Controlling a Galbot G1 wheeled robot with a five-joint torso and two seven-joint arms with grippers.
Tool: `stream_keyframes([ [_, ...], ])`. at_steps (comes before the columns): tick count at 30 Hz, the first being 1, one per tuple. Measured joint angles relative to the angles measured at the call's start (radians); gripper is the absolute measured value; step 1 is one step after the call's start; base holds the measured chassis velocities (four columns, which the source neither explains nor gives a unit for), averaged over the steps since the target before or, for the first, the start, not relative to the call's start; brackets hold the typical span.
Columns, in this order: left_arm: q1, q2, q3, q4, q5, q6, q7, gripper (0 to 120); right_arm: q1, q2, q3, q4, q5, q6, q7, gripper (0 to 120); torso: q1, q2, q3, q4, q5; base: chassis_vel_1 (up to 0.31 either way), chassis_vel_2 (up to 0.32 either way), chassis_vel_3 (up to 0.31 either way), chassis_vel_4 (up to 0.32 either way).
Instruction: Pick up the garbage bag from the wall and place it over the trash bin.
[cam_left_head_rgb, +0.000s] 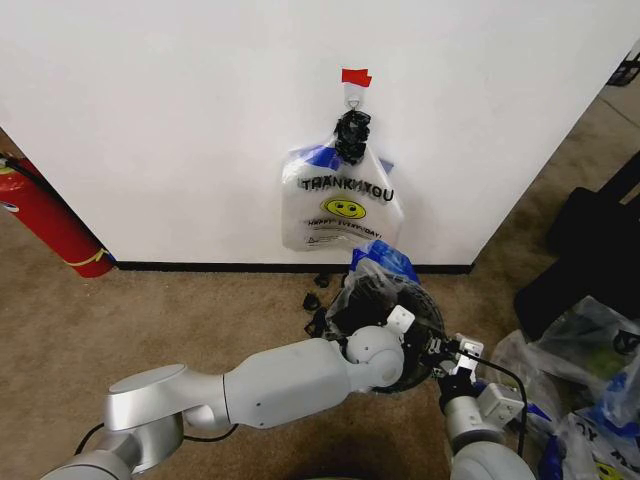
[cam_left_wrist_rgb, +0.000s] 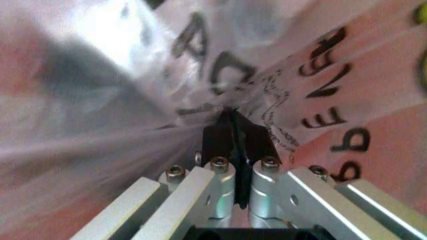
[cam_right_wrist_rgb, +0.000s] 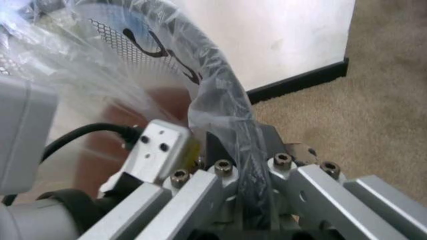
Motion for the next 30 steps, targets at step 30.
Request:
stream_keyframes([
  [30, 0.181, 0.465, -0.263, -0.740, 0.039, -0.228, 0.243, 41, 0.028, -0.012, 0.033, -0.070, 0.176, -0.027, -0.028, 0, 0.000, 0.000, 0.000, 0.0002, -0.0002, 0.000, 0.000, 0.000, 0.000],
])
